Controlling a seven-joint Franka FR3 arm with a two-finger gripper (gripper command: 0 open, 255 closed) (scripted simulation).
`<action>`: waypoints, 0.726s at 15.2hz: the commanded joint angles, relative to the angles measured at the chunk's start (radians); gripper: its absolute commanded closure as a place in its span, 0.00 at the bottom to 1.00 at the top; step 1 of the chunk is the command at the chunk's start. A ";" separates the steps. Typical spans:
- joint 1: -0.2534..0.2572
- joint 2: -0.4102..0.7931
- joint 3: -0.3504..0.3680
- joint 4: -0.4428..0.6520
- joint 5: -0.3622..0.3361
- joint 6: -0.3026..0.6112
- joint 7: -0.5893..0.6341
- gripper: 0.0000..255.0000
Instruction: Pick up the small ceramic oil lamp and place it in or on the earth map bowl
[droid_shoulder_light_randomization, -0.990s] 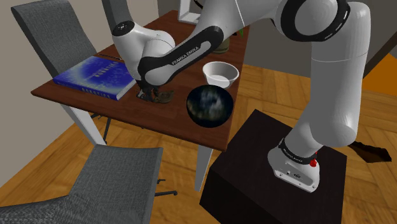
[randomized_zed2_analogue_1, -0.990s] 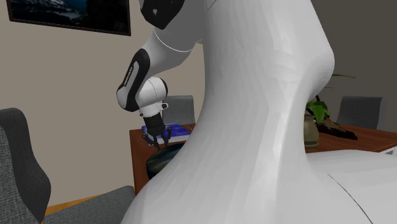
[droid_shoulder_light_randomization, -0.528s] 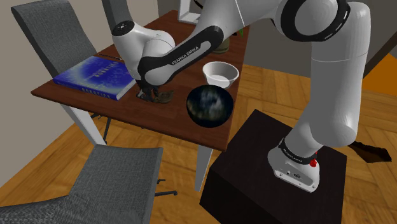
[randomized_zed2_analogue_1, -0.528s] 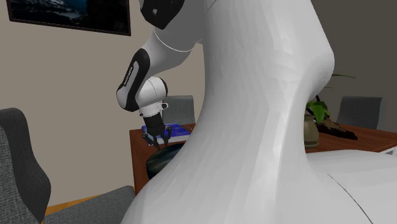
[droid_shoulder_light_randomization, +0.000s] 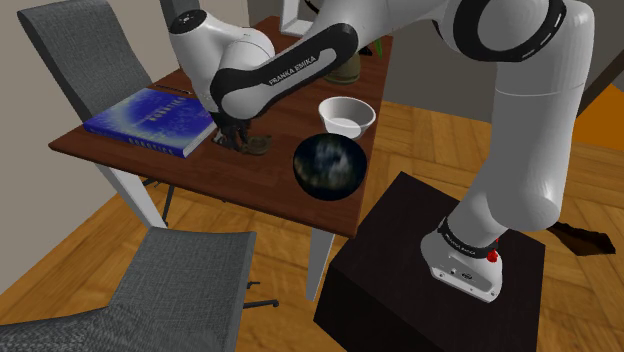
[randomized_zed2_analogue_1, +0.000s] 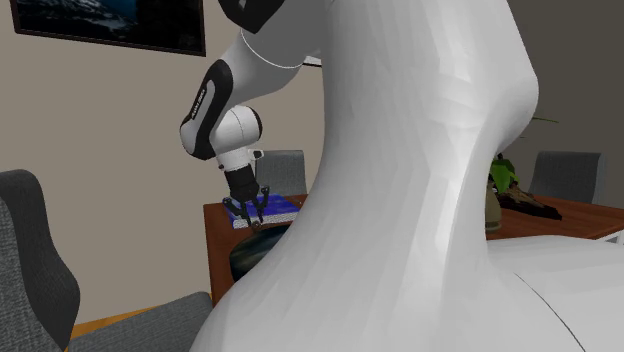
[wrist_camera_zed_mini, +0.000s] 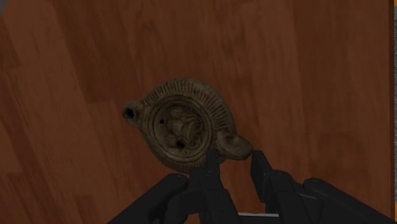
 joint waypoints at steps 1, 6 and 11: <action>-0.002 -0.010 0.002 0.012 0.007 -0.019 -0.010 1.00; -0.003 -0.034 0.008 0.044 0.023 -0.071 -0.031 1.00; -0.003 -0.054 0.013 0.082 0.037 -0.125 -0.052 1.00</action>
